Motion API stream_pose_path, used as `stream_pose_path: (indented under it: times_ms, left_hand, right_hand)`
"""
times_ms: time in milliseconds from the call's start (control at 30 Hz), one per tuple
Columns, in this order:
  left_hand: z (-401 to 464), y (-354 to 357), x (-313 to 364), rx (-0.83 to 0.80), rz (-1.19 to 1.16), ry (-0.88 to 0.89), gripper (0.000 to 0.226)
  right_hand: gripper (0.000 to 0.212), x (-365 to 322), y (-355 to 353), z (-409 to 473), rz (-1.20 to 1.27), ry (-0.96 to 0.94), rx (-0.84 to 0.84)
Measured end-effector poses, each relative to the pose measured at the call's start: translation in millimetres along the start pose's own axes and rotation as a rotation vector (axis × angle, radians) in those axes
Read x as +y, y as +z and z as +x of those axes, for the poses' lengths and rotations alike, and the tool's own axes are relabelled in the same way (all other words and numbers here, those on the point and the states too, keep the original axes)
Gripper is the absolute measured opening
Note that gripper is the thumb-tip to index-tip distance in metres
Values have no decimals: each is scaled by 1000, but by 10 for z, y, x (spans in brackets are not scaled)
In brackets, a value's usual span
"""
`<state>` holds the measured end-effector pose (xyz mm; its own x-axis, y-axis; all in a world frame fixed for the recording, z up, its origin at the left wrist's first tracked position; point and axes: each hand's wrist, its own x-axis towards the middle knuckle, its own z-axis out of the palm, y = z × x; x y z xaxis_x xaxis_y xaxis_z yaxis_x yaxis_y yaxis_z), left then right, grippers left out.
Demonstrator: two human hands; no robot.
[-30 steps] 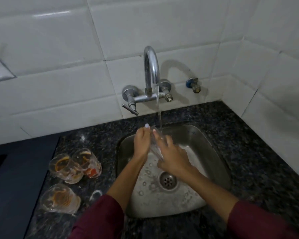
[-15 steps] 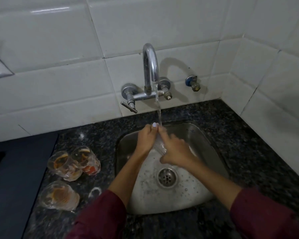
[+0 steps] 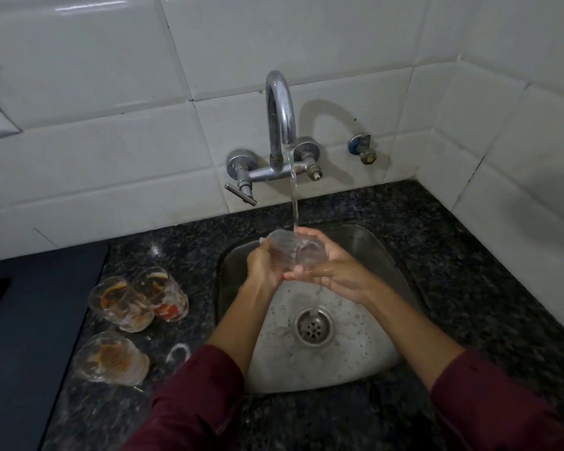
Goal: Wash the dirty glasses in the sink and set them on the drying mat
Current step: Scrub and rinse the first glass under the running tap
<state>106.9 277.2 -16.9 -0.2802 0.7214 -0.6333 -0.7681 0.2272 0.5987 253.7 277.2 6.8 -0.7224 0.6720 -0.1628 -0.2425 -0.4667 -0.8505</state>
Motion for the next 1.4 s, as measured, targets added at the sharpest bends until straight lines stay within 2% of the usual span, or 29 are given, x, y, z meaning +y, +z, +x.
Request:
stream_pose_path:
  times_ms: [100, 267, 333, 400, 467, 567, 633, 667, 700, 800, 900, 967, 1033, 1133, 1200, 1233, 1267, 1333, 1400]
  left_hand:
    - [-46, 97, -15, 38, 49, -111, 45]
    - [-107, 153, -87, -153, 117, -254, 40]
    - [-100, 164, -118, -190, 104, -284, 45]
    - [-34, 175, -152, -213, 121, -306, 48]
    - [-3, 187, -197, -194, 107, -322, 41]
    - [36, 191, -259, -193, 84, -288, 34]
    - [27, 174, -305, -233, 154, -140, 21]
    - [26, 124, -317, -212, 240, -13, 12]
    - [8, 59, -334, -211, 325, 133, 14]
    - [-61, -160, -392, -365, 579, 399, 68]
    - [-151, -290, -458, -357, 728, 535, 80]
    - [-155, -332, -483, -359, 721, 567, 82]
    - [-180, -350, -498, -388, 706, 569, 84]
    - [-202, -374, -394, -465, 685, 367, 81]
    - [-164, -410, -255, -534, 740, 215, 71]
    - [-153, -401, -175, -490, 754, 183, 64]
    - [-150, -366, -90, -372, 758, 196, 56]
    - [-115, -258, 107, -84, 654, 302, 47]
    - [-72, -111, 363, 37, 597, 438, 49]
  right_hand:
    - [71, -1, 15, 16, -285, -35, 90]
    - [65, 24, -34, 62, -627, -2, 227]
    - [67, 16, -57, 78, -749, 32, 273]
    - [59, -14, -63, 97, -861, 57, 317]
    - [47, -66, -67, 111, -843, 85, 354]
    - [45, -143, -108, 85, -648, 159, 377]
    - [41, -95, -150, 37, -616, 196, 360]
    - [39, -40, -184, 14, -624, 200, 359]
    - [37, 19, -220, 0, -629, 195, 362]
    - [33, 141, -280, -1, -580, 178, 337]
    - [55, 193, -248, 15, -524, 127, 247]
    - [67, 263, -200, 40, -519, 105, 204]
    - [72, 344, -171, 90, -559, 67, 239]
    - [68, 374, -176, 126, -637, 9, 337]
    - [64, 364, -204, 104, -686, -4, 370]
    - [63, 351, -206, 79, -712, -1, 371]
    - [63, 342, -209, 58, -751, 15, 365]
    - [61, 321, -198, 21, -814, 45, 339]
    - [57, 308, -193, -1, -805, 77, 334]
